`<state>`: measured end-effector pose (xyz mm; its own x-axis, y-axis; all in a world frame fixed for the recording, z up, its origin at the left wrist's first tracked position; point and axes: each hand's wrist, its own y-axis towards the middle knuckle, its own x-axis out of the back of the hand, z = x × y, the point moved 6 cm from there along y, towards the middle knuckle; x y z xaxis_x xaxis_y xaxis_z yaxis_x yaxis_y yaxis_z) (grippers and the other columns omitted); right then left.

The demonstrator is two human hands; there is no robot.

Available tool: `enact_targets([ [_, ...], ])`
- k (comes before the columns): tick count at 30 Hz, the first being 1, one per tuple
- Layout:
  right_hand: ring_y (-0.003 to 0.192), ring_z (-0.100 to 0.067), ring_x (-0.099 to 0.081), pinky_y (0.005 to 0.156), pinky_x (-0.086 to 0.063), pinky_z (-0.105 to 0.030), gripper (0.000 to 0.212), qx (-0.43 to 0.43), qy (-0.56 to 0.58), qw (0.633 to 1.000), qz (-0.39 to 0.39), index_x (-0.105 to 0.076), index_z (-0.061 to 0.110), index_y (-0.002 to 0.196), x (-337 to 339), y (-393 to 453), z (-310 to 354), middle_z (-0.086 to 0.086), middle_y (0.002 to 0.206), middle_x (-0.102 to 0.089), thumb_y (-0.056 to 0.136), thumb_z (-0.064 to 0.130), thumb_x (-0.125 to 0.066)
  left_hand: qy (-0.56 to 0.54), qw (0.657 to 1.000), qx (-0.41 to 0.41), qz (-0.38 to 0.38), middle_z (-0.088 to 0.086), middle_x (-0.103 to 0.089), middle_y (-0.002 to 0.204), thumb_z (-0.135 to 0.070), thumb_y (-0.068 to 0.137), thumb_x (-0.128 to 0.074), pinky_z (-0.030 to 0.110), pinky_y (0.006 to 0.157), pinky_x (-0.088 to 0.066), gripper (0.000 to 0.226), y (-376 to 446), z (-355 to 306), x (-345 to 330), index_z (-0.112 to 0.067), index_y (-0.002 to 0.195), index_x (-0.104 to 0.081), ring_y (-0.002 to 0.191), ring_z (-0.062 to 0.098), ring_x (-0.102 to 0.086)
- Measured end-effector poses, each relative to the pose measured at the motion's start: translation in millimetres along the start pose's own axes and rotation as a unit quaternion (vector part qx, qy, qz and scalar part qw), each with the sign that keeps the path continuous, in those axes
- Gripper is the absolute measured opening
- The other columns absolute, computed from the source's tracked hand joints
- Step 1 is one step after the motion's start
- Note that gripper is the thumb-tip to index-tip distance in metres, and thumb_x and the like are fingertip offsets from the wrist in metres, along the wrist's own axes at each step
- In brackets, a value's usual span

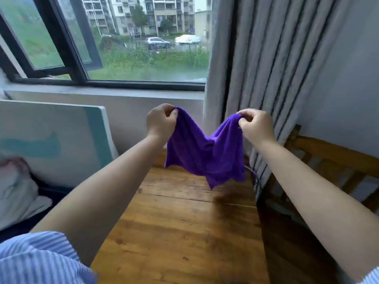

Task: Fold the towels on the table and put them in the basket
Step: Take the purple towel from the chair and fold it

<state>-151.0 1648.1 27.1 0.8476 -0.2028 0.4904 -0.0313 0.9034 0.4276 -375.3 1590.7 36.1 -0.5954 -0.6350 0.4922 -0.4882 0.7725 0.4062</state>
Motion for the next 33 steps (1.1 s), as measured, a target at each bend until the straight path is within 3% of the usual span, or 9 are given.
enact_targets([
  [6,0.098,-0.033,-0.060,0.092,-0.046,-0.034,0.027,-0.016,-0.019,0.998,0.054,-0.069,-0.001,0.098,-98.3,-54.7,2.0,-0.021,0.102,-0.067,0.080,-0.006,-0.049,0.076,0.993,0.051,0.074,0.014,-0.069,0.106,-0.015,0.090,-0.054,0.029,0.088,-0.044,0.024,-16.2,115.8,47.3,-0.002,0.104,-0.068,0.104,0.027,-0.061],
  [12,0.097,-0.033,-0.060,0.078,-0.039,-0.025,0.026,-0.100,-0.100,0.960,0.242,-0.070,-0.003,0.095,-194.1,-169.2,-63.0,-0.022,0.099,-0.067,0.076,-0.010,-0.053,0.170,0.927,0.158,0.296,0.018,-0.068,0.105,-0.014,0.089,-0.054,0.025,0.073,-0.039,0.021,-87.5,255.2,38.6,-0.002,0.096,-0.069,0.093,0.026,-0.058],
  [14,0.099,-0.030,-0.059,0.075,-0.034,-0.021,0.027,-0.132,-0.153,0.922,0.331,-0.069,-0.002,0.098,-215.8,-213.8,-87.1,-0.021,0.102,-0.067,0.077,-0.007,-0.053,0.235,0.876,0.169,0.385,0.019,-0.067,0.106,-0.017,0.089,-0.052,0.027,0.072,-0.040,0.020,-121.5,294.1,32.3,-0.006,0.091,-0.067,0.089,0.025,-0.057],
  [17,0.107,-0.023,-0.059,0.084,-0.040,-0.021,0.031,-0.188,-0.216,0.828,0.482,-0.069,0.002,0.101,-238.4,-278.5,-117.7,-0.015,0.111,-0.066,0.080,-0.005,-0.047,0.355,0.758,0.160,0.523,0.013,-0.062,0.119,-0.024,0.091,-0.047,0.033,0.087,-0.045,0.029,-170.7,340.9,26.2,-0.007,0.108,-0.062,0.111,0.029,-0.056],
  [20,0.089,-0.014,-0.054,0.063,-0.043,-0.014,0.030,-0.249,-0.236,0.715,0.610,-0.061,0.018,0.069,-247.0,-320.2,-137.2,-0.004,0.091,-0.062,0.086,0.001,-0.043,0.397,0.697,0.177,0.570,0.011,-0.056,0.129,-0.031,0.094,-0.046,0.033,0.095,-0.043,0.039,-199.2,366.3,23.2,-0.005,0.121,-0.054,0.119,0.028,-0.053],
  [22,0.085,-0.014,-0.049,0.056,-0.040,-0.015,0.032,-0.280,-0.237,0.706,0.606,-0.055,0.021,0.066,-247.4,-323.4,-142.4,-0.002,0.082,-0.058,0.087,0.002,-0.042,0.393,0.708,0.194,0.554,0.010,-0.054,0.130,-0.033,0.095,-0.043,0.033,0.096,-0.043,0.041,-201.8,372.5,20.8,-0.005,0.123,-0.053,0.121,0.028,-0.052],
  [28,0.107,-0.030,-0.057,0.079,-0.040,-0.028,0.023,-0.348,-0.251,0.803,0.414,-0.066,0.001,0.095,-245.0,-306.6,-173.0,-0.019,0.110,-0.066,0.091,0.012,-0.045,0.357,0.797,0.208,0.441,0.013,-0.056,0.125,-0.027,0.096,-0.041,0.035,0.092,-0.044,0.033,-190.0,380.9,4.8,-0.005,0.116,-0.055,0.117,0.030,-0.053],
  [31,0.105,-0.031,-0.058,0.071,-0.034,-0.026,0.021,-0.415,-0.232,0.785,0.397,-0.059,0.009,0.083,-258.4,-320.8,-185.8,-0.020,0.108,-0.066,0.093,0.022,-0.046,0.353,0.799,0.269,0.406,0.015,-0.054,0.127,-0.024,0.098,-0.037,0.036,0.095,-0.042,0.034,-184.9,393.7,-3.3,-0.003,0.120,-0.053,0.120,0.032,-0.050],
  [33,0.104,-0.031,-0.057,0.078,-0.039,-0.029,0.018,-0.471,-0.200,0.786,0.347,-0.059,0.005,0.093,-267.1,-326.9,-191.5,-0.020,0.113,-0.064,0.091,0.020,-0.049,0.346,0.785,0.329,0.394,0.015,-0.053,0.130,-0.022,0.099,-0.034,0.036,0.097,-0.041,0.035,-184.4,405.2,-7.4,-0.003,0.123,-0.052,0.123,0.032,-0.048],
])
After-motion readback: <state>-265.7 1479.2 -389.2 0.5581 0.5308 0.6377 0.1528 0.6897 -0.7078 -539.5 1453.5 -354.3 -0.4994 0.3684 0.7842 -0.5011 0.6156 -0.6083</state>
